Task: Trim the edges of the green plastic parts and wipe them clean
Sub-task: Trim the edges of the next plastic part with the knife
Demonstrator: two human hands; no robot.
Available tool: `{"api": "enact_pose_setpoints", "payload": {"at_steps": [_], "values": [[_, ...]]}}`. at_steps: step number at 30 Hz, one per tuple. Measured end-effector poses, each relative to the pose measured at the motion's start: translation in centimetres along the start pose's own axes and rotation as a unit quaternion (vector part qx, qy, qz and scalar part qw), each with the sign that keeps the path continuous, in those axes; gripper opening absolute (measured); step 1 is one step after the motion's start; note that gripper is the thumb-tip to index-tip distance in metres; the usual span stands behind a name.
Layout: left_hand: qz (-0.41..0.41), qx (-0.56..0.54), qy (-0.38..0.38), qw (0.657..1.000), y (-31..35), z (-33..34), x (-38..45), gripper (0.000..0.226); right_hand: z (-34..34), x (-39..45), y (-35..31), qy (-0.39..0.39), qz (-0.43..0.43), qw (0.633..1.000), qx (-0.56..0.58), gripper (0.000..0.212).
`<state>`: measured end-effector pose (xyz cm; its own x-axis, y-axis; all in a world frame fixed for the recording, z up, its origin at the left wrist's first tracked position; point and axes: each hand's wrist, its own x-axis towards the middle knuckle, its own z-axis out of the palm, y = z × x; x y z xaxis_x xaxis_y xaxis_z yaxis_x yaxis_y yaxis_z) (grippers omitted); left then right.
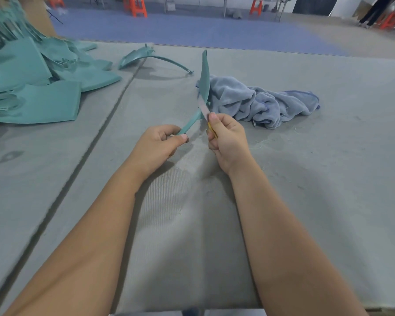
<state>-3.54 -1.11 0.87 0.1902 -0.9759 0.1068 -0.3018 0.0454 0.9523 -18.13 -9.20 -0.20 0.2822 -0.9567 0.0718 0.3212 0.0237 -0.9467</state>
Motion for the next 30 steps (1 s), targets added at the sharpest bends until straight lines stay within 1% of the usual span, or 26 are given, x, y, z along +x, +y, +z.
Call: {"api": "enact_pose_setpoints", "payload": {"at_steps": [3, 5, 8, 10, 13, 21, 25, 28, 30], "values": [[-0.005, -0.002, 0.006, 1.0, -0.1, -0.2, 0.1, 0.019, -0.1, 0.1, -0.1, 0.017, 0.011, 1.0, 0.024, 0.025], [-0.001, -0.011, 0.01, 1.0, -0.1, -0.1, 0.1, 0.022, -0.2, 0.0, -0.1, -0.02, 0.006, 1.0, 0.007, 0.024], [0.002, -0.034, 0.004, 0.999, -0.2, -0.1, 0.2, 0.027, 0.0, -0.3, 0.2, -0.106, -0.011, 0.991, -0.076, 0.024], [0.003, -0.046, -0.005, 0.999, -0.3, -0.3, 0.3, 0.028, 0.2, -0.4, 0.4, -0.121, -0.025, 0.985, -0.117, 0.024], [0.002, -0.051, -0.016, 0.999, -0.4, -0.5, 0.4, 0.029, 0.3, -0.3, 0.3, -0.095, -0.028, 0.989, -0.106, 0.024], [-0.002, -0.049, -0.034, 0.998, -0.5, -0.7, 0.5, 0.029, 0.3, 0.2, -0.1, -0.026, -0.002, 0.998, -0.066, 0.028], [-0.001, -0.039, -0.033, 0.999, -0.6, -1.2, 0.4, 0.03, 0.1, 0.2, -0.3, 0.025, 0.02, 0.999, 0.011, 0.027], [-0.01, 0.004, -0.018, 1.0, -0.6, -1.3, 0.2, 0.027, -0.3, 0.0, -0.5, 0.013, 0.023, 0.997, 0.069, 0.024], [-0.017, 0.024, 0.0, 1.0, -0.4, -1.2, 0.1, 0.031, -0.3, -0.1, -0.6, -0.007, 0.024, 0.997, 0.079, 0.024]]}}
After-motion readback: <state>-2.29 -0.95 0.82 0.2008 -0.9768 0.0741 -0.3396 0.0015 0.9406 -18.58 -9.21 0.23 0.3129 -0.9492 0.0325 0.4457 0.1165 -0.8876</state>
